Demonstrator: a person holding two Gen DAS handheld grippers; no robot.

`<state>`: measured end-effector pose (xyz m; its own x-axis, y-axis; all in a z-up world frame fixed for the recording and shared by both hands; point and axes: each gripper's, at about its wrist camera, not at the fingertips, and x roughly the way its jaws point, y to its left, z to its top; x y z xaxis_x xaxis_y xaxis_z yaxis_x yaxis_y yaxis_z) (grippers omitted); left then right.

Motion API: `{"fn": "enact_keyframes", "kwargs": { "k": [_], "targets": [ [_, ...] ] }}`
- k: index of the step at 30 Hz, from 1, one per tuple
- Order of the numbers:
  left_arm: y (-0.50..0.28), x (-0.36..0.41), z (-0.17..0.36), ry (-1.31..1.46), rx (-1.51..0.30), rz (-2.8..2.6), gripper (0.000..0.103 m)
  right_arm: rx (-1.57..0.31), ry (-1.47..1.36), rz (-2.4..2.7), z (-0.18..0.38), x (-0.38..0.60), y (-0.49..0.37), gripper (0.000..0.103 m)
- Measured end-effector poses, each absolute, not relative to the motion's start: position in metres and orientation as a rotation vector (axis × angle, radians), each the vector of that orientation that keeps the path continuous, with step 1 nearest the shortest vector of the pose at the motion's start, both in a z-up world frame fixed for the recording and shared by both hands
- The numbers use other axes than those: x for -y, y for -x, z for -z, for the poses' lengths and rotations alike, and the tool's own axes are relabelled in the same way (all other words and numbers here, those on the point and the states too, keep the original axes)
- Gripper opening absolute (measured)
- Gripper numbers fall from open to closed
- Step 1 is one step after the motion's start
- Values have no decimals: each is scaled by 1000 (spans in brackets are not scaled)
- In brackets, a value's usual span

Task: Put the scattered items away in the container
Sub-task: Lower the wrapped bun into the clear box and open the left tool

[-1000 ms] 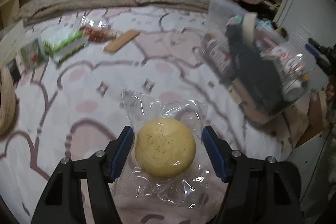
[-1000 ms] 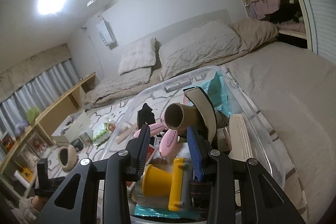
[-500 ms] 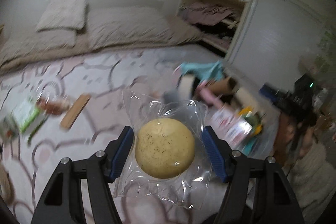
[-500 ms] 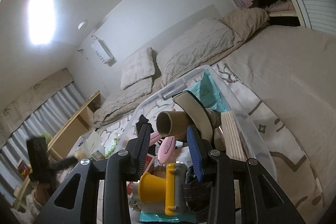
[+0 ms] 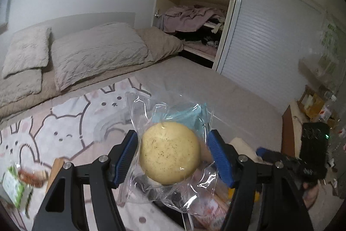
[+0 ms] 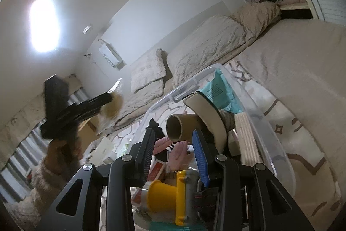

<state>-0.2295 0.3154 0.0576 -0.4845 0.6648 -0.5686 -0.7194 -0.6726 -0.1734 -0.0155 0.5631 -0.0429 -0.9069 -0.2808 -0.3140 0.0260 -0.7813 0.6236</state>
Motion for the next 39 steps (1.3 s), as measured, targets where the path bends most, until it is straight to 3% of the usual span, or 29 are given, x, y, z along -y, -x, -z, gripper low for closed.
{"fn": "enact_keyframes", "kwargs": {
  "k": [12,15,18,39],
  "targets": [
    [285,-379,-24,950,-222,-2127,68,941,-606,2706,43,-557,21,37],
    [298,-382,-12,999,-208,-2153,75,917,-625,2691,43,-552,24,37],
    [306,-373,-10,1026,-129,-2163,103,895,-633,2685,41,-549,24,37],
    [285,-336,-19,996,-136,-2216,103,898,-646,2687,42,-548,26,37]
  ]
}}
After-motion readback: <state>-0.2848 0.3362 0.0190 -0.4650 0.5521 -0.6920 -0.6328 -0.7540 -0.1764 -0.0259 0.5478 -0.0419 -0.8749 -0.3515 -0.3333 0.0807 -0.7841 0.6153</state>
